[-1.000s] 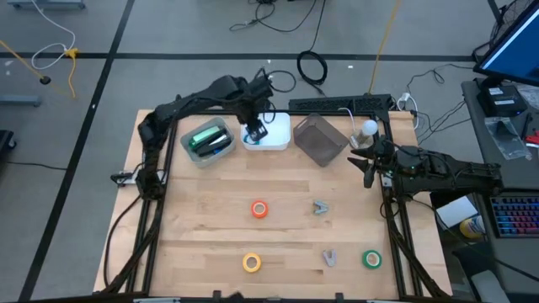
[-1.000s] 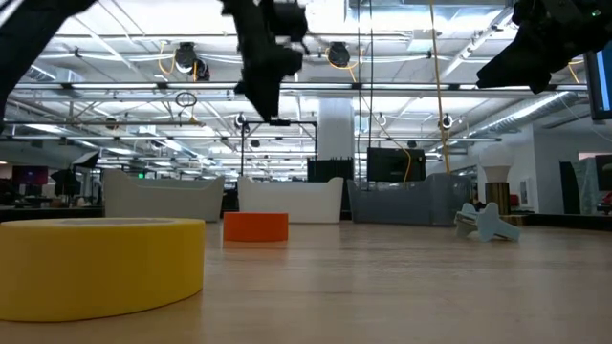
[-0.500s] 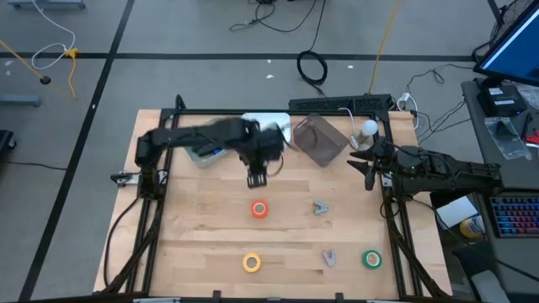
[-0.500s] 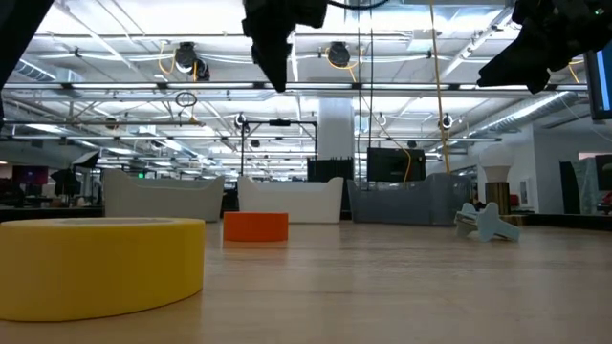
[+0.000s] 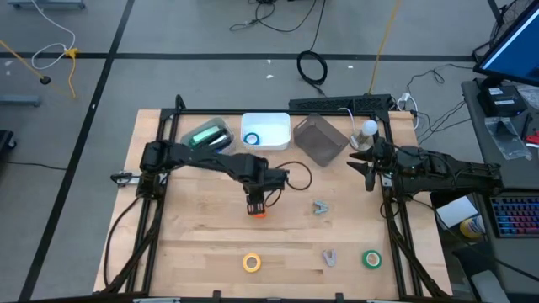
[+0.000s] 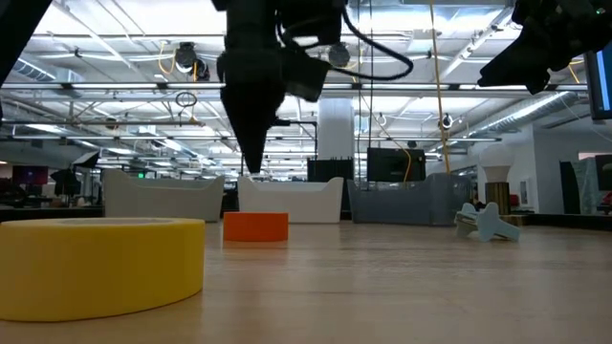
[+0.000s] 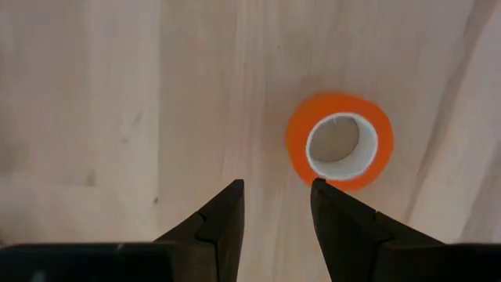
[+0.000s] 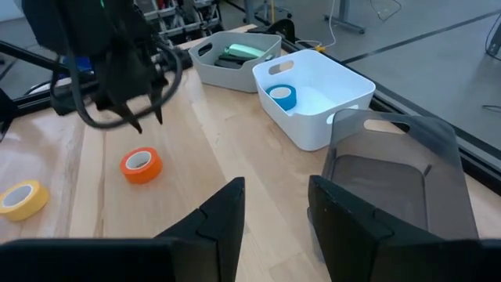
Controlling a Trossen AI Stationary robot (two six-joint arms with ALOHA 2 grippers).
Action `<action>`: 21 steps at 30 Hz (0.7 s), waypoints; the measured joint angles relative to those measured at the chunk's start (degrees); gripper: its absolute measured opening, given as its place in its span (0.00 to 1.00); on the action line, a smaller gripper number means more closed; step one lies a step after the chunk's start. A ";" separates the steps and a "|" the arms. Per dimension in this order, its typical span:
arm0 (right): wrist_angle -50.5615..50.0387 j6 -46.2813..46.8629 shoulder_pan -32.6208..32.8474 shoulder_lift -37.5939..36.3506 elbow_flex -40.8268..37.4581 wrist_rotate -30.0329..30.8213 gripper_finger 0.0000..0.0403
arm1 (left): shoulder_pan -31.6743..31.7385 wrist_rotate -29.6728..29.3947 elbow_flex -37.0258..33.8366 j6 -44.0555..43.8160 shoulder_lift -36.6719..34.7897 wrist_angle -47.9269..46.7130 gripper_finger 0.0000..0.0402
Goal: Pick and place Stapler, Stapler remover, tape
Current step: Put the orange tape into the white bin
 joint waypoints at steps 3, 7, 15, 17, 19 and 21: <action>-0.02 -0.03 0.00 -0.01 0.00 0.00 0.33 | -0.41 0.03 -3.03 -0.57 0.09 3.90 0.37; -0.09 -0.04 0.00 -0.01 0.00 0.00 0.33 | -0.45 0.59 -5.25 -0.18 -0.11 6.80 0.37; -0.68 -0.25 0.00 -0.01 0.00 0.00 0.33 | -0.61 3.01 -9.93 -0.36 0.00 11.25 0.37; -0.66 -0.26 0.00 -0.02 0.00 0.00 0.33 | -0.82 3.02 -10.97 -0.36 -0.07 13.43 0.37; -0.68 -0.24 0.00 -0.02 0.00 0.00 0.33 | -1.06 3.03 -12.39 -0.38 -0.07 16.01 0.37; -0.70 -0.03 0.00 -0.02 0.00 0.00 0.33 | -1.23 3.08 -13.81 -0.65 -0.07 18.08 0.37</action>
